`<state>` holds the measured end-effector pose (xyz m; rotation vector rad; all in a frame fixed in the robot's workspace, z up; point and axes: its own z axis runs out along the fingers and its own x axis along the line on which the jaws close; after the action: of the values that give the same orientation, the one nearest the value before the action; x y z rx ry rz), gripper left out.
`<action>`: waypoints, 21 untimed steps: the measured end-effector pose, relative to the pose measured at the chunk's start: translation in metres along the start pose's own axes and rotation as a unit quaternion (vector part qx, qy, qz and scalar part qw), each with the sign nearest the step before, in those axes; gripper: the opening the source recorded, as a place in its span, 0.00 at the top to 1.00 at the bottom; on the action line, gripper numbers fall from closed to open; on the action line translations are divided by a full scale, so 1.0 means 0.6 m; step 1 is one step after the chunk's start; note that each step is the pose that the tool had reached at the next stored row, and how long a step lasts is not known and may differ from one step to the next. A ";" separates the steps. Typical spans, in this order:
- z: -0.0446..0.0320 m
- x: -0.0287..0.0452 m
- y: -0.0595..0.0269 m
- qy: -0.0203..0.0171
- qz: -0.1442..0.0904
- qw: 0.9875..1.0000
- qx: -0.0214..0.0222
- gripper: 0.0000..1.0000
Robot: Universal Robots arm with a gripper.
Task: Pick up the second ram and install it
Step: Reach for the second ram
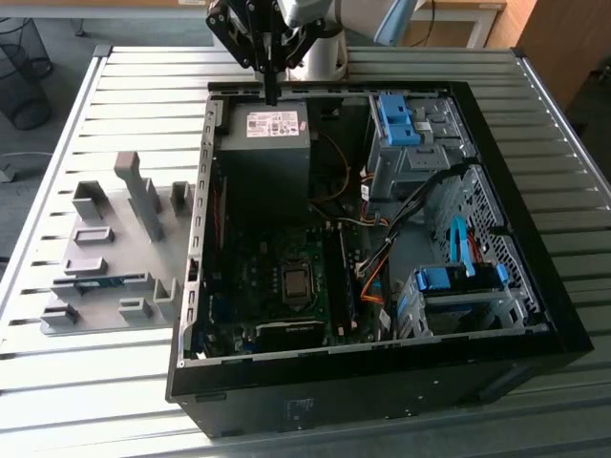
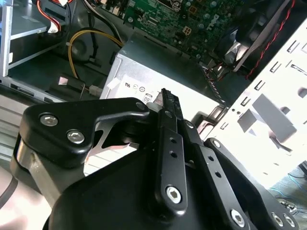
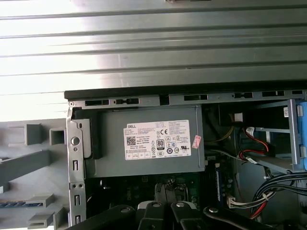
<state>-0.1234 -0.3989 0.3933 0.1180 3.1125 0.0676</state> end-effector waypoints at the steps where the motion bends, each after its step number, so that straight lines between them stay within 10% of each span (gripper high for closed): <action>1: 0.000 0.000 0.000 0.000 0.000 1.000 0.000 0.90; 21: 0.000 0.011 -0.001 0.000 0.000 1.000 0.000 0.90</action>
<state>-0.1299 -0.3989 0.3933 0.1179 3.1125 0.0675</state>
